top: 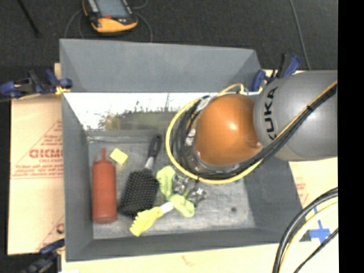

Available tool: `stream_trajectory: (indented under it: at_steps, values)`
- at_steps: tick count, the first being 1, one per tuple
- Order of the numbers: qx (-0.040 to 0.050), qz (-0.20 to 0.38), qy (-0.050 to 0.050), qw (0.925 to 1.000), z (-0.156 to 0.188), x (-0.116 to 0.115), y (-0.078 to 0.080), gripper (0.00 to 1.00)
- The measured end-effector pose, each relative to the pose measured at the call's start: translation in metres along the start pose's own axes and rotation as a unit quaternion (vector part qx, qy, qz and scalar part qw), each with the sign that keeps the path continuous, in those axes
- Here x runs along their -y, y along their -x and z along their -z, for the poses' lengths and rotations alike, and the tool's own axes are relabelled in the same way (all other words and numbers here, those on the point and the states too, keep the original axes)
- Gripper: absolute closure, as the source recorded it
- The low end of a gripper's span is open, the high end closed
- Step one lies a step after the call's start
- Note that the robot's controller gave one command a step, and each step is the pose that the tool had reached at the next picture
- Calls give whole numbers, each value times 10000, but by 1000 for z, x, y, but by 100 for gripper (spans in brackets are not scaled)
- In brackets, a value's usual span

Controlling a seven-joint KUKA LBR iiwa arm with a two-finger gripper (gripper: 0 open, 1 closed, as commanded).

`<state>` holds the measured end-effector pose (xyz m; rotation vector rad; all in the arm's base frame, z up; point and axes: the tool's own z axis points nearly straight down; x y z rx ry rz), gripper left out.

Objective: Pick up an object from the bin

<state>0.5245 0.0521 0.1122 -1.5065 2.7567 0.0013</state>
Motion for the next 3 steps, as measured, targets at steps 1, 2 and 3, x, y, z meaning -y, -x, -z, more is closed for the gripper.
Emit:
stream_trajectory:
  at_steps: [1,2,3]
  values:
    - [-4,-6,3,10000,16,0,0,100]
    - [-1,-5,0,10000,34,0,0,100]
    - [8,-6,-10,10000,49,0,0,100]
